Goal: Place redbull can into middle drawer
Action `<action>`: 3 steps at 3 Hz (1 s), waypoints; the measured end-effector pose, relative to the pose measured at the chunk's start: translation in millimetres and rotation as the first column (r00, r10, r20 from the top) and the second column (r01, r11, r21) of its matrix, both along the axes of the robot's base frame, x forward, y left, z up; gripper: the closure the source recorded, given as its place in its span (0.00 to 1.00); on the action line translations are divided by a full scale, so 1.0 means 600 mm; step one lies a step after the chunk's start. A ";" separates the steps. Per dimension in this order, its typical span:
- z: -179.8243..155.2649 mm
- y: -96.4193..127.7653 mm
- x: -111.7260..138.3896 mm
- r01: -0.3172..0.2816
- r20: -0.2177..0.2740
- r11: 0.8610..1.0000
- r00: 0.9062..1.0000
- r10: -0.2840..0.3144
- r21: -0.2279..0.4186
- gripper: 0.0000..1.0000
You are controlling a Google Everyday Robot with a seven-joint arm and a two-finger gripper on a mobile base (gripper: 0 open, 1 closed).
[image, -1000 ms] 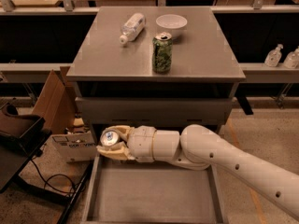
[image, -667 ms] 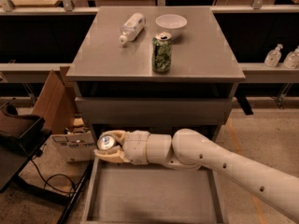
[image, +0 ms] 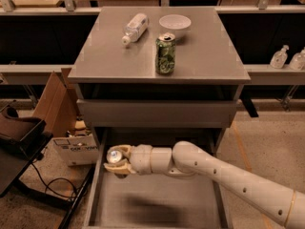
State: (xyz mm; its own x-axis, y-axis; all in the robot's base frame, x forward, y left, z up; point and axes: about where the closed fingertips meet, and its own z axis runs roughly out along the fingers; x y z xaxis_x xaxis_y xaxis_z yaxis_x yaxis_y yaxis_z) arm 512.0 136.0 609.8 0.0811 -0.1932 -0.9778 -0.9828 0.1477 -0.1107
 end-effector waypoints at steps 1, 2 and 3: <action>-0.065 -0.021 0.008 0.023 -0.046 1.000 0.999 -0.022 0.013 1.00; -0.127 -0.044 0.001 0.060 -0.072 0.998 0.996 -0.058 0.023 1.00; -0.206 -0.058 -0.015 0.103 -0.107 0.993 0.989 -0.097 0.057 1.00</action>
Offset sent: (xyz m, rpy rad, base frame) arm -0.0039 -0.0486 -0.1249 0.0386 0.1044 -0.1156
